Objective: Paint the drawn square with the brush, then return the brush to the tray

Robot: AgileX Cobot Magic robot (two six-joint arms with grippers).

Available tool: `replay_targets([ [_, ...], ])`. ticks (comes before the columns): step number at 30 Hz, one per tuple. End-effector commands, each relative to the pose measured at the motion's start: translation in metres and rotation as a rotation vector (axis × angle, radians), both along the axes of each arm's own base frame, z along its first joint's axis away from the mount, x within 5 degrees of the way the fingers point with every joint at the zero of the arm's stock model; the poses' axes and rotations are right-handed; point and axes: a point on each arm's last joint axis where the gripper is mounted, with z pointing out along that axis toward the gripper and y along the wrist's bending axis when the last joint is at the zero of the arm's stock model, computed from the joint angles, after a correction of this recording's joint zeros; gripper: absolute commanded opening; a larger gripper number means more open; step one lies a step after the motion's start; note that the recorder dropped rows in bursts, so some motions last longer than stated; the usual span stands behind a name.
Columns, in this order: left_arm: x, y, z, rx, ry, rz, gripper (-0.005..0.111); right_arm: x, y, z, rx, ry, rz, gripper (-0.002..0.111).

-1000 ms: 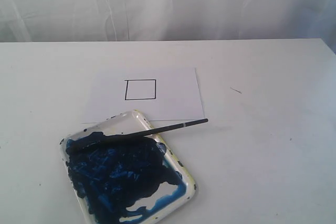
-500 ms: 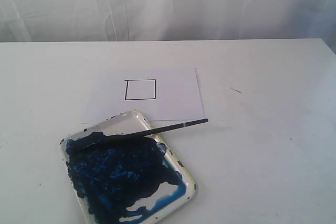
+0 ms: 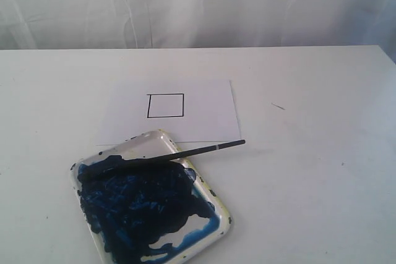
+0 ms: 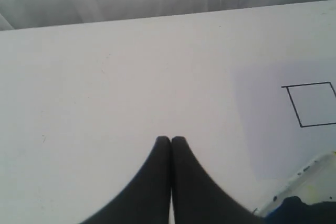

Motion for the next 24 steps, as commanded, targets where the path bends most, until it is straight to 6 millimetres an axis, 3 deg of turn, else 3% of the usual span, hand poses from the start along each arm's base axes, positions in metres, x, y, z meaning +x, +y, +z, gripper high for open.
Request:
replay_targets([
  [1, 0.037, -0.003, 0.003, 0.035, 0.012, -0.020, 0.000, -0.001, 0.000, 0.001, 0.007, -0.003, 0.003, 0.000],
  [14, 0.122, -0.021, -0.037, 0.071, 0.311, -0.171, 0.000, 0.000, 0.000, -0.002, 0.009, 0.038, 0.003, 0.000],
  [18, 0.144, -0.031, -0.064, 0.069, 0.366, -0.298, 0.002, 0.001, 0.000, -0.005, 0.011, 0.072, 0.003, 0.000],
  [24, 0.168, -0.046, -0.110, -0.038, 0.459, -0.357, 0.046, 0.001, 0.000, -0.005, 0.011, 0.074, 0.003, 0.000],
])
